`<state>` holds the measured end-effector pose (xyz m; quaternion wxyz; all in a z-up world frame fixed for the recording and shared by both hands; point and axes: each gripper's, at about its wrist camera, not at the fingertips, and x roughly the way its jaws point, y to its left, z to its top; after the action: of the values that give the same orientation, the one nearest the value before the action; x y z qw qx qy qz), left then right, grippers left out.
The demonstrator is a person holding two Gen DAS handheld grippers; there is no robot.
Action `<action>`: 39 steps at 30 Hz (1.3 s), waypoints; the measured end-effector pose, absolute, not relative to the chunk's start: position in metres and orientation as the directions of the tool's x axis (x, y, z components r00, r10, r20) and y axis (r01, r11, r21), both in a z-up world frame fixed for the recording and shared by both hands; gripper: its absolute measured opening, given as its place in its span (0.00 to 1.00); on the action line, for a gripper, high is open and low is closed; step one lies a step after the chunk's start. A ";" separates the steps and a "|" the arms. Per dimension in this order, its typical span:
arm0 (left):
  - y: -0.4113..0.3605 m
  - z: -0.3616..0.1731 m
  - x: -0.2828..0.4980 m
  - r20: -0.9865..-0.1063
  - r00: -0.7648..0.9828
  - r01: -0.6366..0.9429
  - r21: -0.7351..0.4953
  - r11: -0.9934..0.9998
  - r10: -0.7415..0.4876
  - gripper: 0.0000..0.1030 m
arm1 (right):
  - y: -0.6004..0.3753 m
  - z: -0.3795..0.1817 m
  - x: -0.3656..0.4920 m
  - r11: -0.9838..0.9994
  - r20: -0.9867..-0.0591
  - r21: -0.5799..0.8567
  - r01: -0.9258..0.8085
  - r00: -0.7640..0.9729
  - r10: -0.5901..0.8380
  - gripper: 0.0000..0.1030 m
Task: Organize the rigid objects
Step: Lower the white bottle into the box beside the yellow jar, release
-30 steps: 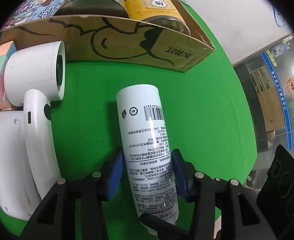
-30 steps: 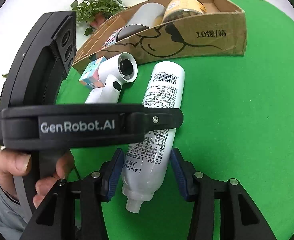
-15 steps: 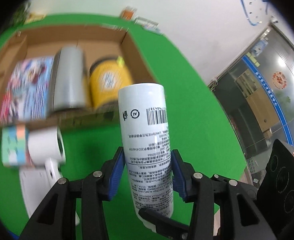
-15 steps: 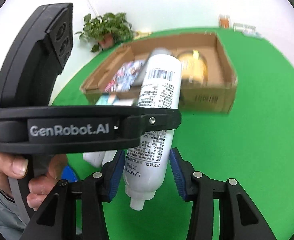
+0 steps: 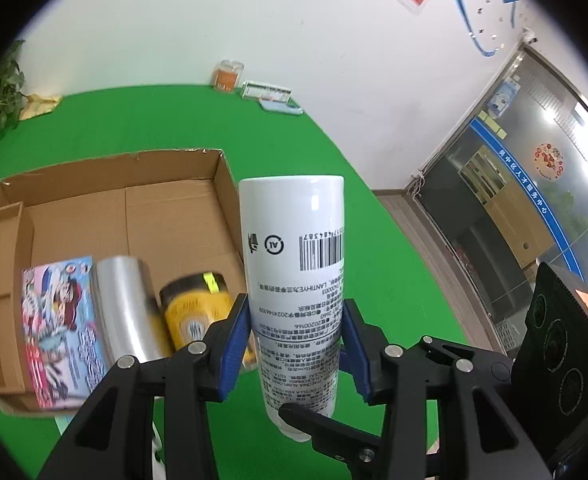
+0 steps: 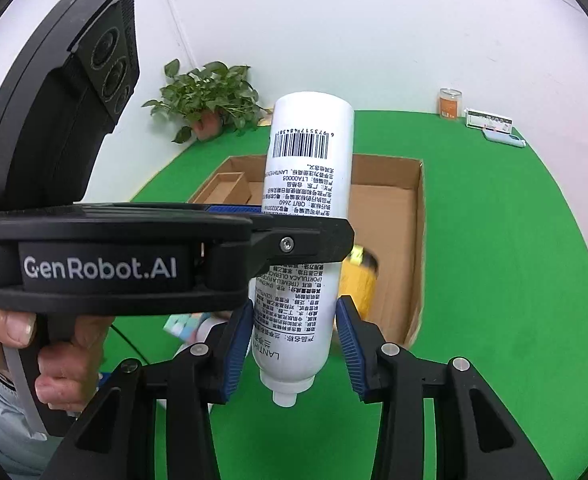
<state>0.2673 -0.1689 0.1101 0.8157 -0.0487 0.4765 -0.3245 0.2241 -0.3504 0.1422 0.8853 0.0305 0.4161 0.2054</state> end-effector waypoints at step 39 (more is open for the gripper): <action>-0.209 -0.002 0.411 -0.857 0.227 0.352 -0.371 0.859 -0.463 0.44 | -0.372 0.015 0.344 0.941 -0.916 0.257 -0.221 0.255 0.310 0.13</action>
<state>0.4109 -0.2087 -0.0015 0.7817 -0.0493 0.5644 -0.2605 0.3444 -0.3723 0.0148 0.7913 0.0379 0.5868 0.1677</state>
